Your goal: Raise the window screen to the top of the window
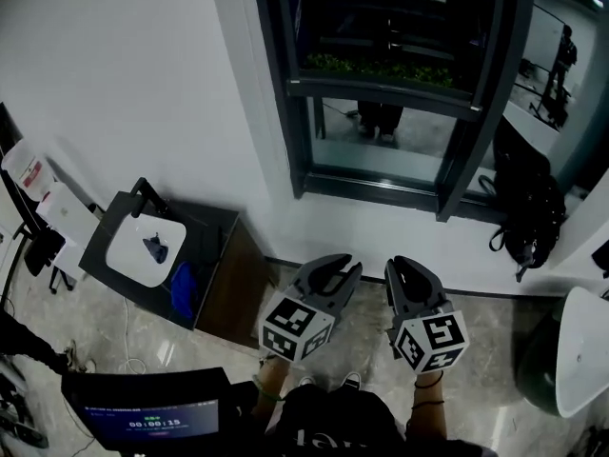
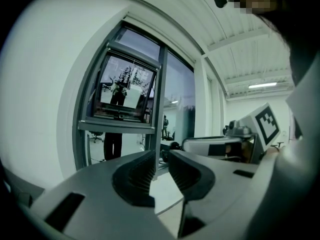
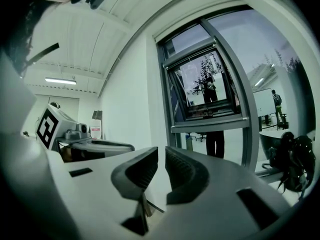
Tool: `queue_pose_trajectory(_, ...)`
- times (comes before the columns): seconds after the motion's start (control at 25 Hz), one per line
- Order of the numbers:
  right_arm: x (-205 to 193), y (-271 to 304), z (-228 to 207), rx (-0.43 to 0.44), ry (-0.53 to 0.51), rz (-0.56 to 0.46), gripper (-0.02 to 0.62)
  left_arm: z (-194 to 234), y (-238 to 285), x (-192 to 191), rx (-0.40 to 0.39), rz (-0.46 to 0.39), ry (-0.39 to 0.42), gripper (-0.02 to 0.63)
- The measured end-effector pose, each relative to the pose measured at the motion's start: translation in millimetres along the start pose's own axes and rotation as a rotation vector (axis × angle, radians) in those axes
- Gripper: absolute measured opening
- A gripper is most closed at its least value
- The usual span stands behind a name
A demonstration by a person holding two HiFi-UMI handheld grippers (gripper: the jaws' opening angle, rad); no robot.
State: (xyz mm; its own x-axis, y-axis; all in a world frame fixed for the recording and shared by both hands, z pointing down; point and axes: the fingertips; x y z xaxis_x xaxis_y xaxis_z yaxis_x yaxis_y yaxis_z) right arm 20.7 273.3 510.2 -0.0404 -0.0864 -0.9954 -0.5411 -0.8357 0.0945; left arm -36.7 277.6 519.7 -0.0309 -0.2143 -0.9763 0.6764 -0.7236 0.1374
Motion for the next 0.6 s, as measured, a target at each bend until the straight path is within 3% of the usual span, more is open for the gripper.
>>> queue_pose_trajectory(0.6,0.9,2.2,46.5,-0.066,0.007,-0.002,0.028,19.6,-47.8,-0.3,-0.031,-0.019,-0.037,0.08)
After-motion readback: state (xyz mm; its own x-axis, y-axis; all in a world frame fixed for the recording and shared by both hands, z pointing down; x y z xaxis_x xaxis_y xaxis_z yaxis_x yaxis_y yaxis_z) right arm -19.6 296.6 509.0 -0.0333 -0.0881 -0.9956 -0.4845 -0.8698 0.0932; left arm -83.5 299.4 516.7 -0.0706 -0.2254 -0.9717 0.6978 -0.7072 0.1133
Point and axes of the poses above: the fingertips, and each gripper's own axes: y forward along the fingers, z to its left, x out of its top, and after that the axes turned 4 degrees about -y, right-handed
